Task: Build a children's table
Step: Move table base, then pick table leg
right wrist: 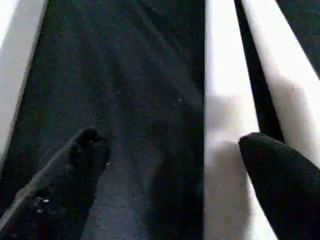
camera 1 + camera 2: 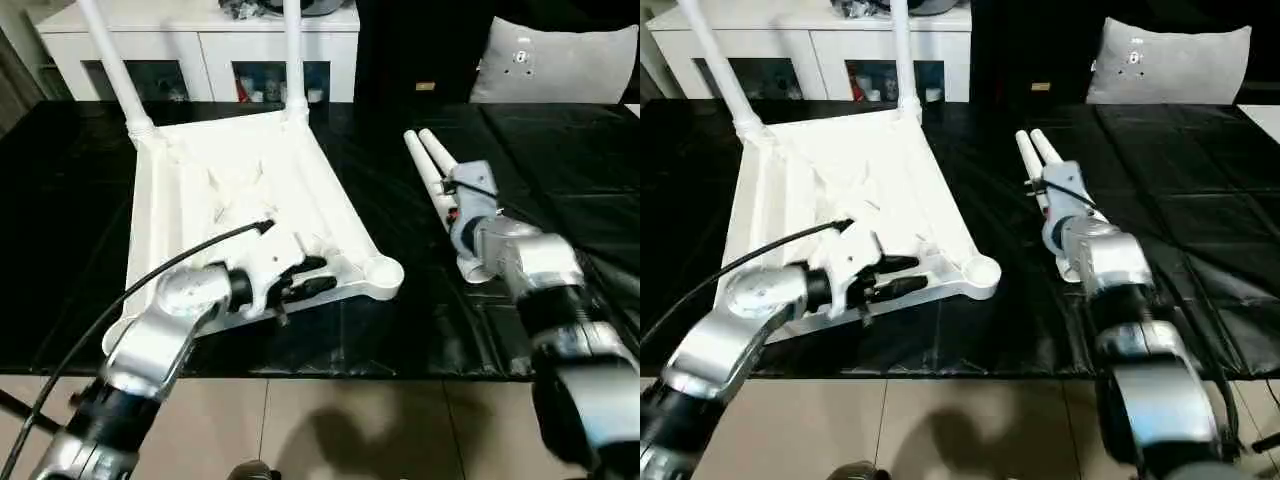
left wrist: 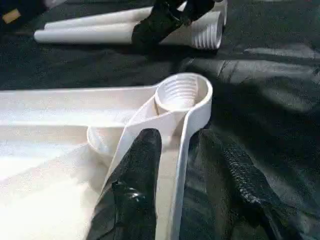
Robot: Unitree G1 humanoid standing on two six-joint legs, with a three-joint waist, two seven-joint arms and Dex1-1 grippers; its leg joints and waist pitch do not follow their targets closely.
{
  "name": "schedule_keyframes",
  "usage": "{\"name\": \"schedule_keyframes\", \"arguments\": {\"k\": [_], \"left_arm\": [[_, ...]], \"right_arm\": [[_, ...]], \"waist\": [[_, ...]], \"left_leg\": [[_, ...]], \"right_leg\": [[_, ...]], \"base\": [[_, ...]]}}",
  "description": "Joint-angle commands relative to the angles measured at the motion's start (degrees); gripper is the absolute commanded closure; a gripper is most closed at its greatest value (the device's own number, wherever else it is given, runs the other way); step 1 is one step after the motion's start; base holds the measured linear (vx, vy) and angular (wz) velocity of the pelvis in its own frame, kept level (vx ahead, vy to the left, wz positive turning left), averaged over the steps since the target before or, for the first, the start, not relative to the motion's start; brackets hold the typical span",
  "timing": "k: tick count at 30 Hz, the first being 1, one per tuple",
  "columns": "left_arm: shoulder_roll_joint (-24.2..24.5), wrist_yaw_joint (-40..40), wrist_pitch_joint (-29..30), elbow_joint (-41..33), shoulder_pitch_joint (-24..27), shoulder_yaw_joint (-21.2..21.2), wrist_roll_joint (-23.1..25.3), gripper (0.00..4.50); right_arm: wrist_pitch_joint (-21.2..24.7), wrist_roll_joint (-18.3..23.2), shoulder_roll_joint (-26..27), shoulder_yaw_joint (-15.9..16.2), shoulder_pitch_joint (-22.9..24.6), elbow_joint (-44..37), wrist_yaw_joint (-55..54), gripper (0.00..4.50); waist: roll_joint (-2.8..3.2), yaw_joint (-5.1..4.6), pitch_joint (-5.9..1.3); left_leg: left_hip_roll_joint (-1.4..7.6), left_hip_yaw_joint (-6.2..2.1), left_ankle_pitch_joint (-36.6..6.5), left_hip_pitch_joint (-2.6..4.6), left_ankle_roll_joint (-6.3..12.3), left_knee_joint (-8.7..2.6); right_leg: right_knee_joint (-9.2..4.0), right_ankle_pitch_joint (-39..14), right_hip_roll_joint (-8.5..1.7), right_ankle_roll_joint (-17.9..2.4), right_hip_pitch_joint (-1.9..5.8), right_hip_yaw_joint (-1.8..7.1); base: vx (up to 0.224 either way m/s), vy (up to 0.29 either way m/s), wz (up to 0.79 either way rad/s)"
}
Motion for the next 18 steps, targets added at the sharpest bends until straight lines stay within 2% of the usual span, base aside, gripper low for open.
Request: {"name": "schedule_keyframes", "arguments": {"k": [1, 4, 7, 10, 11, 14, 16, 18], "left_arm": [[0.25, 0.64, 1.34, -1.82, 0.24, 0.56, -0.32, 3.04], [0.13, 1.40, 3.15, -3.28, 0.69, 0.49, -0.56, 3.04], [0.21, 1.82, 4.20, -4.09, 0.86, 0.28, -0.44, 3.04], [0.20, 2.09, 4.70, -4.39, 0.90, 0.33, -0.31, 3.04], [0.22, 2.32, 5.13, -4.70, 1.00, 0.44, -0.28, 3.07], [0.33, 2.49, 5.76, -5.25, 1.24, 0.56, -0.30, 3.07], [0.38, 2.54, 6.03, -5.50, 1.34, 0.58, -0.34, 3.07], [0.46, 2.55, 6.28, -5.75, 1.39, 0.64, -0.40, 3.07]], "right_arm": [[-1.68, -0.40, -0.71, -0.82, -2.32, 3.62, -0.82, 0.00], [-4.24, -1.53, -1.23, -0.30, -5.93, 12.26, 0.37, 0.00], [-4.80, -2.16, -1.41, -0.68, -8.07, 17.93, 1.46, 0.00], [-4.53, -2.15, -1.61, -1.12, -9.07, 20.47, 2.27, 0.00], [-3.94, -1.94, -1.83, -1.67, -9.84, 22.20, 2.78, 0.27], [-3.18, -1.38, -2.16, -2.48, -10.84, 24.25, 3.40, 0.40], [-3.09, -1.06, -2.27, -3.01, -11.27, 25.13, 3.57, 0.78], [-2.56, -0.80, -2.50, -3.36, -11.63, 25.83, 4.34, 0.81]], "waist": [[0.01, -0.01, -4.66], [-0.04, -0.16, -4.43], [-0.08, -0.16, -4.33], [-0.09, -0.09, -4.40], [-0.31, -0.15, -4.39], [-0.32, -0.02, -4.32], [-0.27, 0.00, -4.34], [-0.37, 0.03, -4.34]], "left_leg": [[1.62, 0.28, -2.87, 0.75, -0.40, -3.03], [1.58, 0.27, -4.37, 0.53, -0.31, -3.09], [1.59, 0.35, -5.41, 0.52, -0.11, -3.11], [1.68, 0.34, -4.57, 0.44, 0.40, -3.03], [1.67, 0.42, -4.52, 0.40, 0.53, -3.01], [1.74, 0.45, -4.67, 0.37, 1.02, -2.99], [1.74, 0.47, -4.65, 0.37, 1.15, -2.96], [1.77, 0.49, -4.85, 0.40, 1.30, -2.96]], "right_leg": [[-3.09, 8.59, -3.69, -14.83, 3.04, 2.04], [-3.23, 6.76, -3.74, -15.18, 3.13, 1.97], [-3.43, 5.06, -3.75, -15.33, 3.09, 1.95], [-3.27, 5.80, -3.78, -15.67, 3.09, 1.88], [-3.27, 5.97, -3.71, -15.74, 3.08, 1.88], [-3.29, 5.47, -3.73, -15.95, 3.02, 1.80], [-3.26, 5.19, -3.75, -16.02, 2.99, 1.80], [-3.30, 4.67, -3.75, -16.11, 2.98, 1.77]], "base": [[0.000, 0.000, 0.00], [0.000, 0.000, 0.00], [0.000, 0.000, 0.00], [0.000, 0.000, 0.00], [0.000, 0.000, 0.00], [0.000, 0.000, 0.00], [0.000, 0.000, 0.00], [0.000, 0.000, 0.00]]}}
